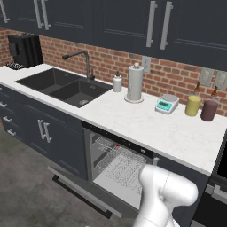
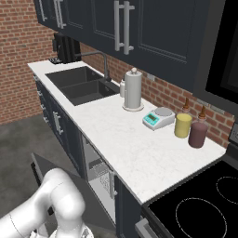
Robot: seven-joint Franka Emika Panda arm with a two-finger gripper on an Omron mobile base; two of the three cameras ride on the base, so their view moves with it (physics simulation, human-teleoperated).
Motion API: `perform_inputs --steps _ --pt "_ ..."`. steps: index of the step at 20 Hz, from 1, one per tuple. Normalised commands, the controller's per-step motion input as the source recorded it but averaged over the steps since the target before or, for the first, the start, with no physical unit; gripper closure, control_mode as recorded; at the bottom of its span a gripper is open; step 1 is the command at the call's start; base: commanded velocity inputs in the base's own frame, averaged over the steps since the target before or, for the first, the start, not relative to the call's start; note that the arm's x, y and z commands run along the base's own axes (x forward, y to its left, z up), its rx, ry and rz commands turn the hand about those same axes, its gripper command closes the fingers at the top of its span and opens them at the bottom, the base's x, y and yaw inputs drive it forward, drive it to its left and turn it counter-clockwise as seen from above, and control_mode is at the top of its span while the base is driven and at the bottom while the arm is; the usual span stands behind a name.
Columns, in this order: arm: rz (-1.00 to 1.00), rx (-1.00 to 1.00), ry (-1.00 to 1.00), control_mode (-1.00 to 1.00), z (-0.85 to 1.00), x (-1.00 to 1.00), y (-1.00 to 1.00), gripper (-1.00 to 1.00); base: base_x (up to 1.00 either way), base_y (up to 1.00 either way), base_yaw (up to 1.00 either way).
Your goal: Pick up the cup and bowl from the counter, place them in the dishwasher, and close the dishwasher door.
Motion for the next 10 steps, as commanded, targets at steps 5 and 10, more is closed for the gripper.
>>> perform_inputs --steps 5,10 --pt "-0.06 -0.28 -0.31 -1.00 -0.02 0.94 -0.20 -1.00 0.00 0.00 0.00" --pt "-0.14 -0.24 -0.32 -1.00 0.00 0.99 -0.39 -1.00 0.00 0.00 0.00"
